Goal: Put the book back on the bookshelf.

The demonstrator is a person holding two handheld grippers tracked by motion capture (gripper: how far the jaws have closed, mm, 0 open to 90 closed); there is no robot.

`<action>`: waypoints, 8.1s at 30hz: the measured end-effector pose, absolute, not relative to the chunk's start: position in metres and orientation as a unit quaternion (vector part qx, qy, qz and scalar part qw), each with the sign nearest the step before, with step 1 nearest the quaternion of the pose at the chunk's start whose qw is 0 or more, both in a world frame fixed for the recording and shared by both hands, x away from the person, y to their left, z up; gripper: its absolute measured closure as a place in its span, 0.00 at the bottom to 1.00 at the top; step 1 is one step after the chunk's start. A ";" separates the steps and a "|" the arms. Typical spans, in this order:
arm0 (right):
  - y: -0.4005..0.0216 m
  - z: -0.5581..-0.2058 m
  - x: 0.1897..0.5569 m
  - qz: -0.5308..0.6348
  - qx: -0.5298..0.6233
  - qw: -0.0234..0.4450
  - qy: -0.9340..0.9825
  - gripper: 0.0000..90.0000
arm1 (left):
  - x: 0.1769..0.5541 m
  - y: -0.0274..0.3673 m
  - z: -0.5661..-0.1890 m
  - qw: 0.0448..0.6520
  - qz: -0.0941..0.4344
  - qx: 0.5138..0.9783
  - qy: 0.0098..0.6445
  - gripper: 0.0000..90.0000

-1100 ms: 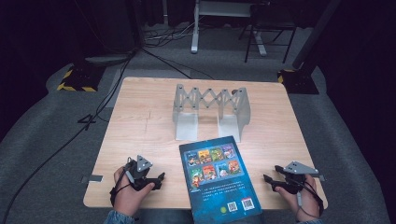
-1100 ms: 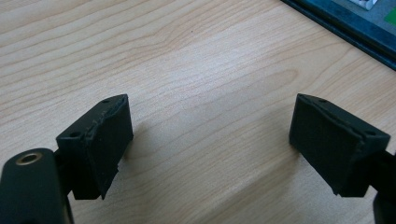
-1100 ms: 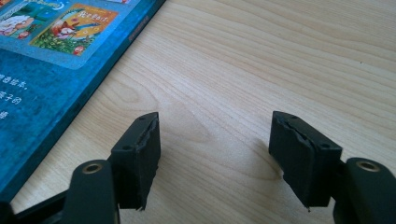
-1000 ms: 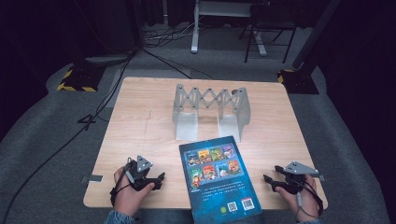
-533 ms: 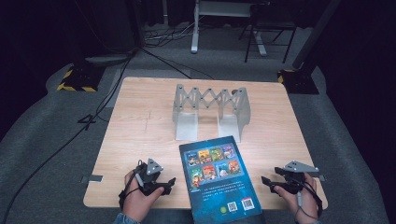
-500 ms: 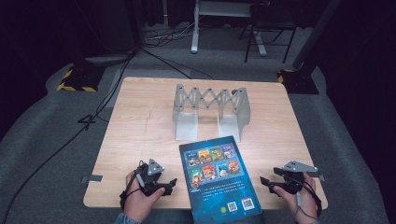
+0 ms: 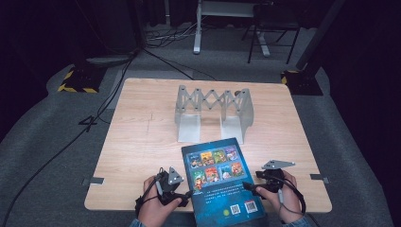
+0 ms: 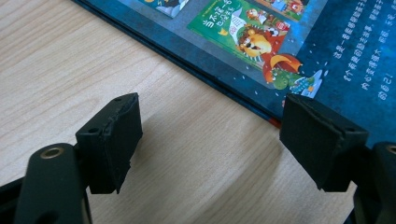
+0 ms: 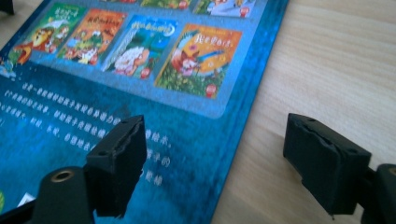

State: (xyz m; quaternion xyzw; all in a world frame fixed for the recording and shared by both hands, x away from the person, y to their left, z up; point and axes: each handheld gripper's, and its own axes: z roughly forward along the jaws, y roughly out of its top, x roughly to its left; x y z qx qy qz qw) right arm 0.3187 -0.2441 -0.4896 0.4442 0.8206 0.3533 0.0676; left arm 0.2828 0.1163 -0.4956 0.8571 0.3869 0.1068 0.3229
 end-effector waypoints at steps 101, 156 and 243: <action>-0.237 -0.487 0.344 0.377 0.525 -0.048 0.761 0.50 | 0.276 0.120 -0.495 0.350 0.075 0.860 0.363 1.00; -0.224 -0.443 0.333 0.480 0.486 -0.190 0.705 0.77 | 0.271 0.116 -0.479 0.394 0.064 0.847 0.352 0.99; -0.228 -0.292 0.305 0.585 0.369 0.328 0.643 0.93 | 0.303 0.188 -0.504 0.344 0.189 0.792 0.468 0.48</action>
